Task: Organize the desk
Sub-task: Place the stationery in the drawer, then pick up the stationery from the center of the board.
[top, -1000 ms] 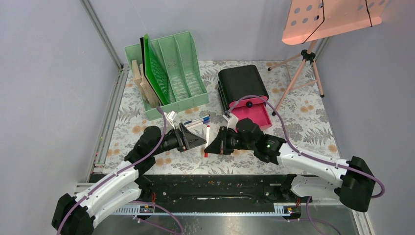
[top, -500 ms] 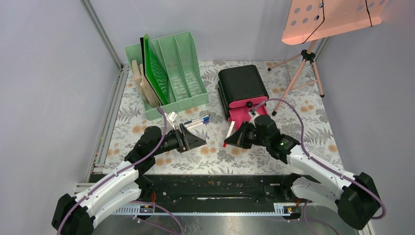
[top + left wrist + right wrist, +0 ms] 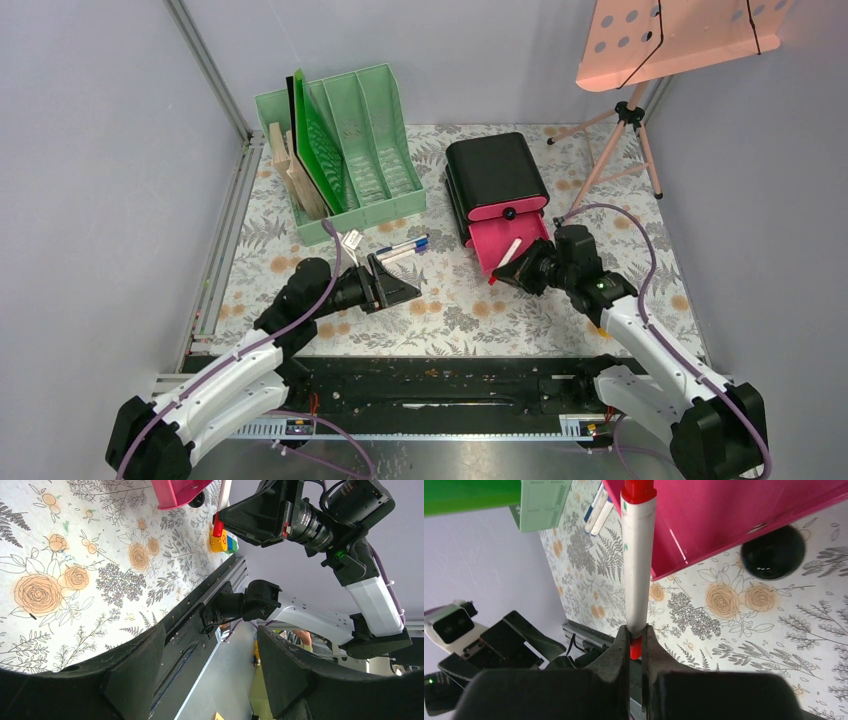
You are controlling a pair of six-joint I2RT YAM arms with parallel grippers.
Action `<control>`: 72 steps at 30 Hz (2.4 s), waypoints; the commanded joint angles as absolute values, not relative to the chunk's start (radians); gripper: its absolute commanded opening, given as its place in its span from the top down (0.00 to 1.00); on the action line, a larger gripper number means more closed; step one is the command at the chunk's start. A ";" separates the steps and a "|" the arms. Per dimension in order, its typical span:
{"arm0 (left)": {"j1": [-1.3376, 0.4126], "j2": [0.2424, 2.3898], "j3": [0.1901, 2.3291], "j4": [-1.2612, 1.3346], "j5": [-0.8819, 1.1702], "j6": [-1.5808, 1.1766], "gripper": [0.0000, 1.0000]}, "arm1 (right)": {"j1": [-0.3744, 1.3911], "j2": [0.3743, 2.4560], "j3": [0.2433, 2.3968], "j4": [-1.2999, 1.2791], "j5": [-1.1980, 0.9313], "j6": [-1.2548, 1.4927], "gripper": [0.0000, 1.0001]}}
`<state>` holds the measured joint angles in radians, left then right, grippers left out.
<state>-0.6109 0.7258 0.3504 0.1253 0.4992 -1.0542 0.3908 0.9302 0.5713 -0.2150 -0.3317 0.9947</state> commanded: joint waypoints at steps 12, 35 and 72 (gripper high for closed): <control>-0.610 0.699 0.347 0.118 0.459 -1.015 0.28 | 0.212 1.123 0.760 -0.274 -0.421 0.922 0.81; -0.593 0.993 0.757 -0.496 0.146 -0.564 0.21 | 0.201 0.986 0.785 -0.457 -0.327 0.785 0.17; -0.587 1.878 1.372 -0.674 -0.042 -0.160 0.36 | 0.201 0.713 0.403 -0.542 -0.353 0.814 0.15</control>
<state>-0.5915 1.8462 1.3060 -0.6582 -0.0235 -0.1883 0.2054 0.7017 0.4145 -0.5690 -0.3298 0.7906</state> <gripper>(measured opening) 0.643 0.850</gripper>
